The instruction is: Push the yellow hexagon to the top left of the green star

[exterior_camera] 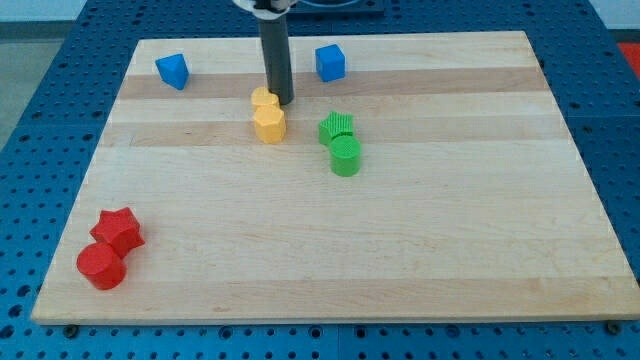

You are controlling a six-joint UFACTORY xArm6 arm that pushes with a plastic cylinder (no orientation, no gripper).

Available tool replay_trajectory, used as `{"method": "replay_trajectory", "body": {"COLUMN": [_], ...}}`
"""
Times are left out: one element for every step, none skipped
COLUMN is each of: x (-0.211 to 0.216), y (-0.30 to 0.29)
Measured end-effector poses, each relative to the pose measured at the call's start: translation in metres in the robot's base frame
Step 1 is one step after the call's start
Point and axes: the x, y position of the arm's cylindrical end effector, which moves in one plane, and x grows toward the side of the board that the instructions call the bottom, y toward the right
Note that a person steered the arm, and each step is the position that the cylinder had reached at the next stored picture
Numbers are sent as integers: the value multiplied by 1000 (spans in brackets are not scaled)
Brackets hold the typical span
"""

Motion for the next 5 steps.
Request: {"method": "replay_trajectory", "body": {"x": [16,37,49,56,88], "y": [-21,-43,-57,-58,-49]}}
